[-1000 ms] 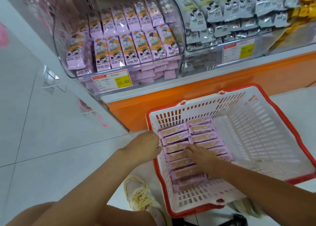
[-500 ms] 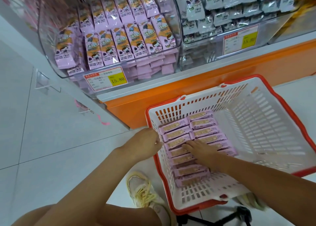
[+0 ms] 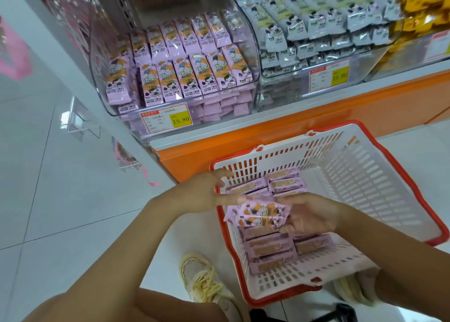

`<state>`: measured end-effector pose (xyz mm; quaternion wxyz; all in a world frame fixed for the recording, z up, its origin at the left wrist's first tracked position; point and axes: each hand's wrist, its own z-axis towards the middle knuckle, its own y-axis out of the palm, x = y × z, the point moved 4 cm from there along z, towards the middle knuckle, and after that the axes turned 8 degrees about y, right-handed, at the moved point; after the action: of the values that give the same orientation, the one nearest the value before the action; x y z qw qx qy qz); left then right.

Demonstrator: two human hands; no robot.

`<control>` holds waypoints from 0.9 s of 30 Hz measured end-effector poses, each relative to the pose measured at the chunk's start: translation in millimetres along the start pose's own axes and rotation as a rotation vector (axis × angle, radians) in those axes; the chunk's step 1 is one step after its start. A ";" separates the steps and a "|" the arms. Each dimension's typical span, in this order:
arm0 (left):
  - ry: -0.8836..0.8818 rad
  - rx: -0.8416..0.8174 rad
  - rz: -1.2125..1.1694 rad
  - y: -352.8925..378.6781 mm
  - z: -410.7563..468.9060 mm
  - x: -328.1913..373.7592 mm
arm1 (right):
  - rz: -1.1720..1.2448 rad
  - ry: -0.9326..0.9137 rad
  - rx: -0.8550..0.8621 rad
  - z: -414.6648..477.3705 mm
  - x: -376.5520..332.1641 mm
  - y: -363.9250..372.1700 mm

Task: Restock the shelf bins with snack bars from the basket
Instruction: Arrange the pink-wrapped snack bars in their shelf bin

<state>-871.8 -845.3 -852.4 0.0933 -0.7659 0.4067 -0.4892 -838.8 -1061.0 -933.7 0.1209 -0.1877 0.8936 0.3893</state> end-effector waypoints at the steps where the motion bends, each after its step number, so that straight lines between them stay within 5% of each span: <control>1: 0.045 0.008 -0.044 -4.4 -5.6 10.0 | 0.068 -0.021 -0.057 -6.4 -3.4 13.8; 8: 0.206 0.273 -0.438 -35.8 -40.4 60.1 | 0.238 -0.151 -0.315 -34.2 -25.7 80.3; 12: 0.237 0.505 -0.527 -57.0 -54.3 60.1 | 0.154 -0.205 -0.178 -48.4 -52.0 108.4; 17: 0.238 0.773 -0.685 -86.0 -70.9 50.2 | -0.693 -0.609 0.445 -73.5 -102.5 148.5; 21: 0.217 0.852 -0.806 -105.4 -83.7 44.2 | -1.487 -0.850 0.728 -82.7 -123.4 196.5; 24: 0.227 0.871 -0.863 -113.5 -91.7 42.8 | -1.764 -1.073 0.833 -71.2 -134.9 220.7; 27: 0.253 0.911 -0.881 -122.3 -101.8 40.0 | -1.757 -1.196 0.870 -63.6 -152.7 234.4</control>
<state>-883.2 -768.2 -708.0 0.1509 -0.6813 -0.1864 -0.6916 -806.4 -924.5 -683.4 0.8106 -0.4737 0.3126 -0.1442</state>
